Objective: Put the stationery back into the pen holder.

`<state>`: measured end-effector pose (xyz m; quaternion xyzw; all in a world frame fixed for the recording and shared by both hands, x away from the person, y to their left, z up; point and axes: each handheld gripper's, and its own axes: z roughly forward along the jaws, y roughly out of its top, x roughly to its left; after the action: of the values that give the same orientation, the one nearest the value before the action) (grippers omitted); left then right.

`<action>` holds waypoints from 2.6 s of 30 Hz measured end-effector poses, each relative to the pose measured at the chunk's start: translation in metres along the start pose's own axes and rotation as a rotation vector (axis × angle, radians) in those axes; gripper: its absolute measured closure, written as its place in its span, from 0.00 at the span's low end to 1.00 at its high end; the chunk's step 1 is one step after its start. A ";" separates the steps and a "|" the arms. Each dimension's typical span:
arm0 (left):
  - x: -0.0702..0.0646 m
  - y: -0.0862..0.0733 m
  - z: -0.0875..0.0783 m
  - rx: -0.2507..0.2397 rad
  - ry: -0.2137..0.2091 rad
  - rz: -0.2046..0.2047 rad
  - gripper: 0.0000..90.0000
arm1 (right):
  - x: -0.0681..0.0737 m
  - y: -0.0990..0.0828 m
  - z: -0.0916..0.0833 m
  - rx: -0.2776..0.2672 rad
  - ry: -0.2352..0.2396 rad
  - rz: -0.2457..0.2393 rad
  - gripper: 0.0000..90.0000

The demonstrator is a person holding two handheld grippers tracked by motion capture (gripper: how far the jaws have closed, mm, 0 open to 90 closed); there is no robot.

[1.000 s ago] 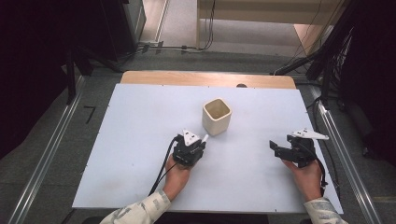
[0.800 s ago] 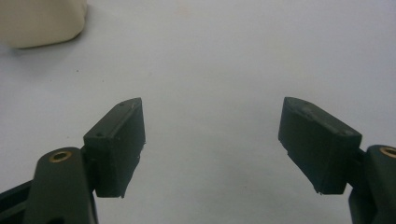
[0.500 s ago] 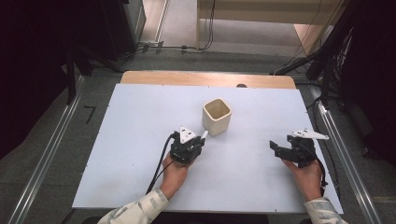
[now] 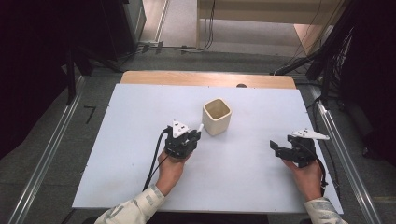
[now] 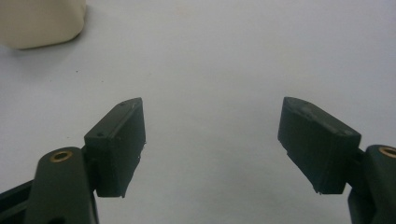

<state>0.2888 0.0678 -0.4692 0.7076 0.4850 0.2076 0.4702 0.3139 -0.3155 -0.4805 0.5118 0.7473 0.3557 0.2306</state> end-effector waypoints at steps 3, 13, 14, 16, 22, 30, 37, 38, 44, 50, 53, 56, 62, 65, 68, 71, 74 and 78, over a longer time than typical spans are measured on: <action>0.000 0.004 -0.004 -0.013 0.005 0.005 0.88 | 0.000 0.000 0.001 -0.001 0.001 -0.002 0.24; 0.002 0.021 -0.005 -0.032 0.009 0.004 0.88 | 0.000 0.001 0.001 0.002 0.006 -0.001 0.24; 0.002 0.024 -0.005 -0.031 0.008 0.006 0.88 | 0.000 0.001 0.002 0.001 0.007 -0.002 0.24; 0.001 0.028 -0.004 -0.035 0.005 0.004 0.88 | 0.000 0.001 0.001 0.001 0.008 -0.003 0.24; -0.003 0.040 0.001 -0.041 -0.004 0.007 0.88 | 0.000 0.001 0.001 -0.002 0.008 0.002 0.24; -0.007 0.044 0.003 -0.053 -0.013 0.011 0.89 | 0.000 0.001 0.001 -0.001 0.011 -0.001 0.24; -0.007 0.052 0.003 -0.060 -0.017 0.005 0.89 | 0.001 0.001 0.000 -0.002 0.010 0.002 0.24; -0.007 0.053 0.004 -0.061 -0.018 0.001 0.89 | 0.001 0.001 0.000 -0.002 0.010 0.003 0.24; -0.009 0.062 0.004 -0.062 -0.027 0.007 0.89 | 0.000 0.001 0.001 -0.003 0.011 0.002 0.24; -0.011 0.074 0.006 -0.062 -0.031 0.008 0.89 | 0.000 0.001 0.000 -0.007 0.014 0.003 0.24; -0.013 0.079 0.006 -0.066 -0.033 0.014 0.88 | 0.000 0.001 0.000 -0.007 0.014 -0.001 0.24; -0.015 0.085 0.005 -0.070 -0.033 0.023 0.88 | 0.000 0.001 0.000 -0.007 0.015 0.001 0.24; -0.015 0.094 0.004 -0.077 -0.035 0.017 0.88 | -0.001 0.001 0.000 -0.006 0.016 0.002 0.24; -0.015 0.097 0.004 -0.076 -0.037 0.021 0.88 | 0.000 0.001 0.000 -0.006 0.015 0.004 0.24; -0.016 0.100 0.003 -0.077 -0.038 0.028 0.88 | 0.000 0.001 0.001 -0.004 0.017 0.004 0.24; -0.017 0.104 0.004 -0.071 -0.041 0.035 0.88 | 0.000 0.001 0.001 -0.005 0.016 0.003 0.24; -0.017 0.108 0.005 -0.070 -0.040 0.038 0.88 | 0.000 0.001 0.001 -0.005 0.017 0.004 0.24; -0.017 0.113 0.003 -0.077 -0.041 0.039 0.88 | 0.000 0.001 0.001 -0.005 0.016 0.003 0.24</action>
<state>0.3398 0.0416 -0.3698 0.7024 0.4529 0.2209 0.5028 0.3152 -0.3154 -0.4802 0.5094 0.7474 0.3621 0.2253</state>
